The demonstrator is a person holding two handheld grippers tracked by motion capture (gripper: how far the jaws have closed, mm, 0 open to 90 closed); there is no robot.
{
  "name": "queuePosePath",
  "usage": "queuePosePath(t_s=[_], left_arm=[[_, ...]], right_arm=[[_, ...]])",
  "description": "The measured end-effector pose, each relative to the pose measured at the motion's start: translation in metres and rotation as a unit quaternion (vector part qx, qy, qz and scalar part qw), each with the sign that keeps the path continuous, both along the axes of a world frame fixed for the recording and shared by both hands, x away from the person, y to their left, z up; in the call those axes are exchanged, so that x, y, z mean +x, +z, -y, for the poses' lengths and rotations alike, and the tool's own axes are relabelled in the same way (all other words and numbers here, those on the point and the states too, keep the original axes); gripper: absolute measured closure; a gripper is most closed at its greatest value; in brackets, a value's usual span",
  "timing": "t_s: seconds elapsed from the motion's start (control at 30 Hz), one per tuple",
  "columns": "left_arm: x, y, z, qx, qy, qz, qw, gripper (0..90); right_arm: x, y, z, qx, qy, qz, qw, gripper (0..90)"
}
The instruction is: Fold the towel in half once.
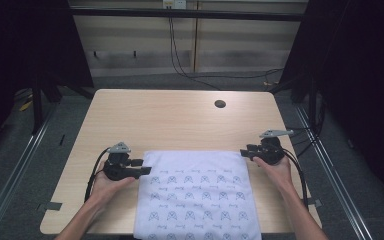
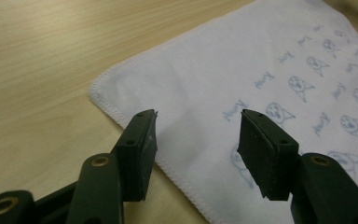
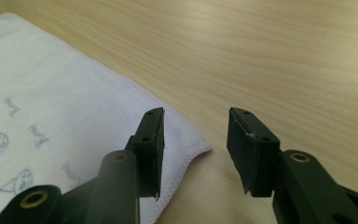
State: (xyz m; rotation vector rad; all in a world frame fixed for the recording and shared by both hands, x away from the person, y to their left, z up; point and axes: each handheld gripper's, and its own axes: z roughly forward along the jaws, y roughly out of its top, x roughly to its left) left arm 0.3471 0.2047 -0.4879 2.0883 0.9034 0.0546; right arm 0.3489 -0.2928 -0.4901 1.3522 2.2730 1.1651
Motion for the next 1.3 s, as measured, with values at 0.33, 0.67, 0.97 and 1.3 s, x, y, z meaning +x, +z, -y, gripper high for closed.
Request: queuePosePath(t_s=[0.33,0.67,0.97,1.3], left_arm=[[0.035,-0.002,-0.005,-0.002,0.039,0.018,0.9991,52.0],[0.047,-0.015,0.005,0.031,0.039,0.017,0.9986,48.6],[0.040,-0.015,0.017,0.033,-0.015,0.016,0.9992,60.7],[0.037,-0.015,0.015,0.023,-0.028,-0.011,0.9993,86.4]], right_arm=[[0.008,-0.013,-0.019,-0.052,0.022,-0.011,0.9983,56.5],[0.006,-0.015,-0.015,-0.020,0.022,-0.018,0.9994,72.7],[0.004,-0.016,-0.018,0.006,0.044,-0.041,0.9982,85.1],[0.000,-0.009,-0.012,0.028,0.038,-0.037,0.9982,85.6]])
